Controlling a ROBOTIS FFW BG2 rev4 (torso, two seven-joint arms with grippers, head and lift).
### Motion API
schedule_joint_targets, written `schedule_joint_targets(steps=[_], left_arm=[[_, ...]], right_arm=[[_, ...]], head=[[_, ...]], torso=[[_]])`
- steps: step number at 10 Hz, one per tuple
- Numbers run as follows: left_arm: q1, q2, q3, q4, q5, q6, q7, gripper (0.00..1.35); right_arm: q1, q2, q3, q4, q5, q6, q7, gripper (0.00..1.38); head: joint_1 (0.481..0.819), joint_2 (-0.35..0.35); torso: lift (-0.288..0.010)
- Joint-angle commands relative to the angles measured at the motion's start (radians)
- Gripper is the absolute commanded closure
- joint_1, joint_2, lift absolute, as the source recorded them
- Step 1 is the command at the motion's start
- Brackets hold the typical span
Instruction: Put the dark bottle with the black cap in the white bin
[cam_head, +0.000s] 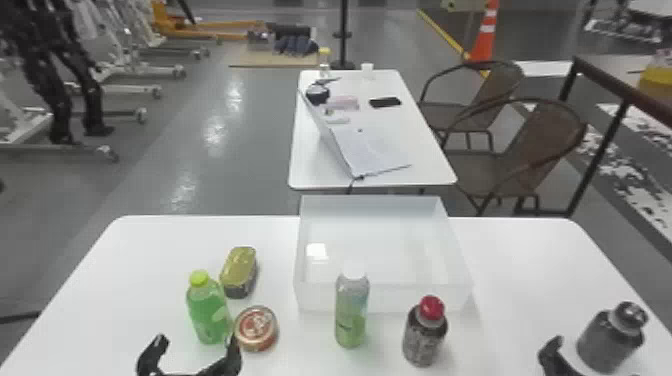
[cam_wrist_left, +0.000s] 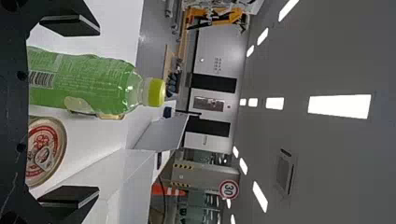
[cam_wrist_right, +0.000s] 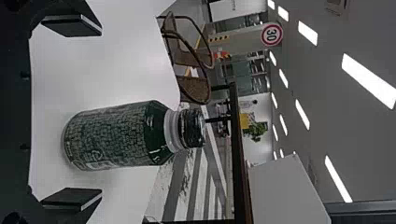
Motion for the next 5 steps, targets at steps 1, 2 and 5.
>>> schedule_joint_targets(steps=[1, 2, 5], left_arm=[[0.001, -0.004, 0.002, 0.000, 0.000, -0.002, 0.000, 0.10], [0.001, -0.004, 0.002, 0.000, 0.001, -0.002, 0.000, 0.10], [0.001, -0.004, 0.003, 0.000, 0.004, -0.015, -0.002, 0.10]], right_arm=[[-0.022, 0.000, -0.018, 0.021, 0.004, 0.000, -0.015, 0.07], [-0.038, 0.000, -0.029, 0.035, 0.006, 0.000, -0.024, 0.06], [-0.104, -0.002, -0.031, 0.096, 0.012, -0.005, -0.027, 0.04]], head=[[0.549, 0.000], [0.549, 0.000], [0.549, 0.000]], torso=[[-0.100], [-0.100], [-0.100]])
